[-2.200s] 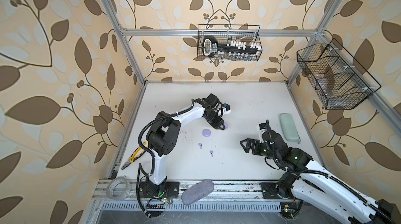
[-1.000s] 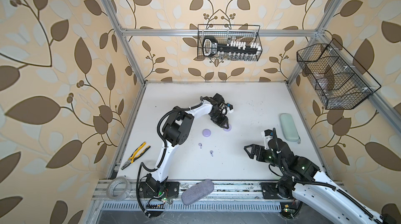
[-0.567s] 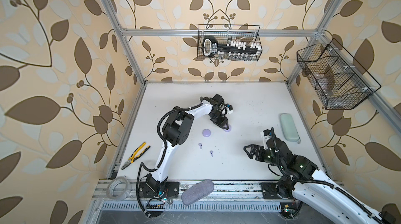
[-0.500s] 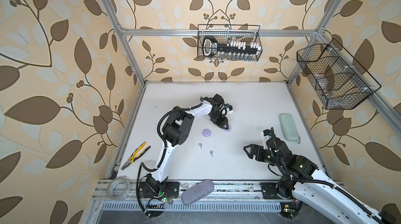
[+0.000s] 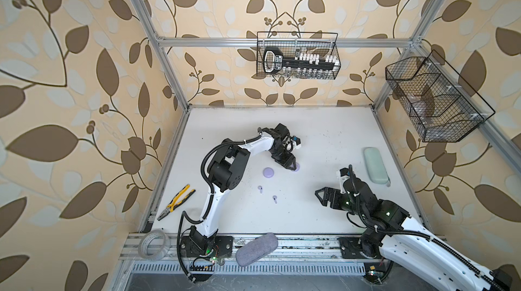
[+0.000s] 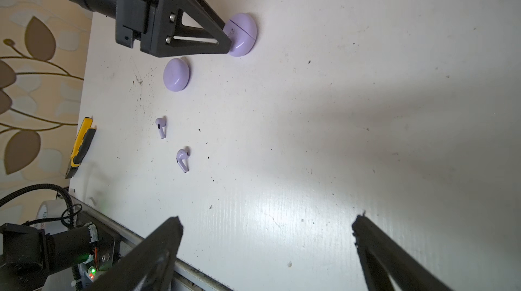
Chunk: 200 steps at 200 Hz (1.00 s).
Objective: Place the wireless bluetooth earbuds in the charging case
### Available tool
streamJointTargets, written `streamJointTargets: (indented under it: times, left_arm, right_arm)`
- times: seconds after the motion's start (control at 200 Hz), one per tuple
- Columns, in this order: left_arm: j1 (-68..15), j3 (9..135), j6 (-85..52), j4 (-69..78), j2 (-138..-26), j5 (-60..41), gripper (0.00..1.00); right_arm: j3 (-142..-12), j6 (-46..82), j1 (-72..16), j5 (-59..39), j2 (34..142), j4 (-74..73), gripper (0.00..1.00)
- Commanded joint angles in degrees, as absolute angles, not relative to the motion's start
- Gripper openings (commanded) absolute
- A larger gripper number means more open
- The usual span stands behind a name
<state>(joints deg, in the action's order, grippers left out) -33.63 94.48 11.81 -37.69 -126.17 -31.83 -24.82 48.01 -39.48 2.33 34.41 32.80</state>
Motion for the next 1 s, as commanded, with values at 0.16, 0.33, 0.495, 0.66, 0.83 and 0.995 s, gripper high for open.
streamJointTargets:
  times: [0.16,0.33,0.495,0.66,0.83,0.995]
  left_arm:
    - [-31.83,91.94,12.63,-38.14,-120.61,-28.83,0.5]
    - [-30.99,86.71,13.95,-35.24,-115.13,-26.57,0.43]
    - [-30.68,78.22,14.67,-29.17,-105.83,-23.09,0.43]
    - [-30.31,70.03,15.29,-23.63,-96.3,-21.07,0.44]
    - [-29.92,64.11,16.63,-20.85,-89.38,-20.66,0.39]
    - [-28.92,60.5,17.4,-19.48,-84.43,-20.52,0.41]
  right_arm:
    - [-26.54,49.2,-41.66,3.2,36.14,30.18,0.96]
    - [-27.11,49.27,-42.92,3.91,38.82,28.47,0.96]
    - [-28.29,49.21,-44.5,4.72,42.36,26.58,0.96]
    - [-29.68,49.22,-46.35,5.76,46.16,24.71,0.96]
    - [-32.09,48.88,-48.69,7.5,50.22,23.51,0.96]
    - [-33.65,48.81,-50.38,8.35,53.69,22.12,0.95]
